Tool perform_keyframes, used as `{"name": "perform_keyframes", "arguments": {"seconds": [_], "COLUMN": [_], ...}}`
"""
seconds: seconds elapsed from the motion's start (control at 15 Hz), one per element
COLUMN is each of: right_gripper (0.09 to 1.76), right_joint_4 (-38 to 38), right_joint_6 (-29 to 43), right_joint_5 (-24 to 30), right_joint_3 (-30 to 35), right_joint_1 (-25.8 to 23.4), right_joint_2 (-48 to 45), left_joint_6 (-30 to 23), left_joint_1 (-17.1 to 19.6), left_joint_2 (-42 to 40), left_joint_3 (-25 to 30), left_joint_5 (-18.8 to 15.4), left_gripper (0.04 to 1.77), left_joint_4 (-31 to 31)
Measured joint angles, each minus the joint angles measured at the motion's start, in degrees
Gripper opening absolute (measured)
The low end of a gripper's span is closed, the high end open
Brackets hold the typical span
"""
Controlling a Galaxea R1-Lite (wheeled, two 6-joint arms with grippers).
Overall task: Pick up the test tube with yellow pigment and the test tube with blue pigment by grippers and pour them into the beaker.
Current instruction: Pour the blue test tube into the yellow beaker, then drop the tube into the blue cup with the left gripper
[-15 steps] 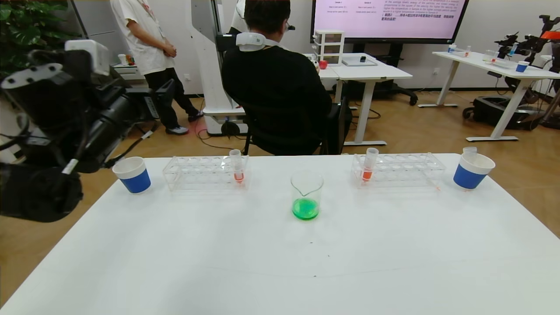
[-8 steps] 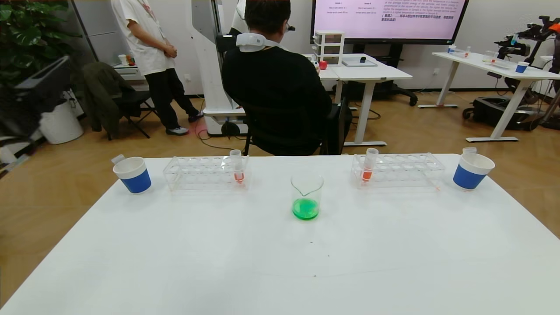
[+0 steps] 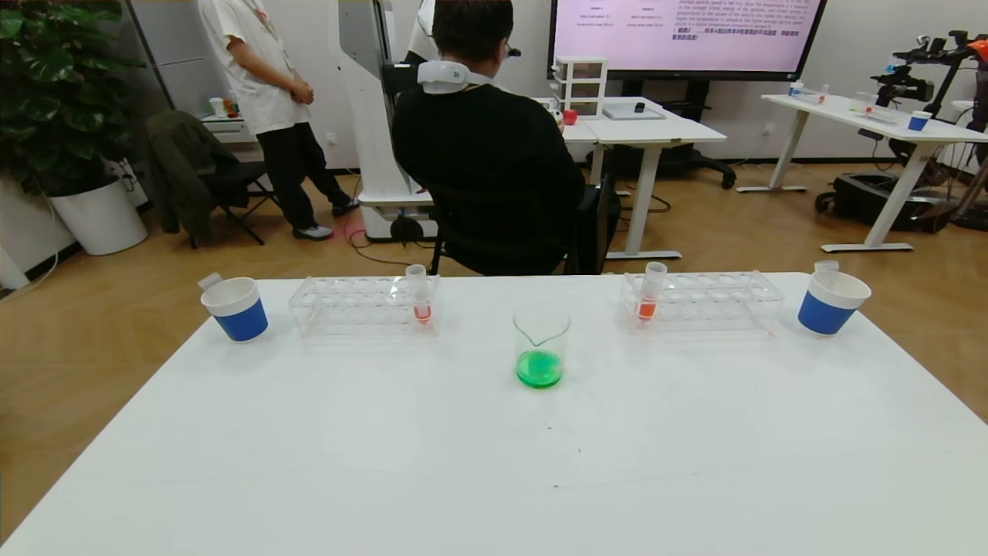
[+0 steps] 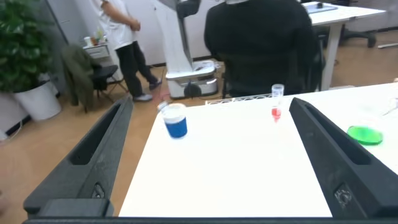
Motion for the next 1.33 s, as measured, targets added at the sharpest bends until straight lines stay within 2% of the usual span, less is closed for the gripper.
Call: {"name": "perform_keyframes", "arguments": {"seconds": [0.13,0.27,0.53,0.67,0.8,0.93,1.07,1.33], "right_gripper": [1.74,1.74,1.74,1.74,1.74,1.74,1.74,1.74], "right_joint_4": [0.0,0.0,0.0,0.0,-0.02,0.0,0.0,0.0], "right_joint_6": [0.0,0.0,0.0,0.02,0.0,0.0,0.0,0.02], "right_joint_5": [0.0,0.0,0.0,0.0,0.0,0.0,-0.02,0.0], "right_joint_3": [0.0,0.0,0.0,0.0,0.0,0.0,0.0,0.0], "right_joint_1": [0.0,0.0,0.0,0.0,0.0,0.0,0.0,0.0], "right_joint_2": [0.0,0.0,0.0,0.0,0.0,0.0,0.0,0.0], "left_joint_6": [0.24,0.3,3.8,4.89,3.78,0.0,-2.69,-6.29], "left_joint_1": [0.28,0.41,0.57,3.67,7.46,7.63,7.31,6.96], "left_joint_2": [-4.0,-5.88,-7.01,-7.56,-9.37,-12.89,-17.59,-22.16], "left_joint_3": [1.24,1.68,0.35,0.11,0.68,2.29,6.67,21.99], "left_joint_5": [2.97,3.28,4.52,4.13,-0.74,-5.29,-9.47,-11.18], "left_gripper": [1.75,1.75,1.75,1.75,1.75,1.75,1.75,1.75], "left_joint_4": [-2.62,-2.84,-2.23,-1.05,0.41,0.9,1.12,-1.24]}}
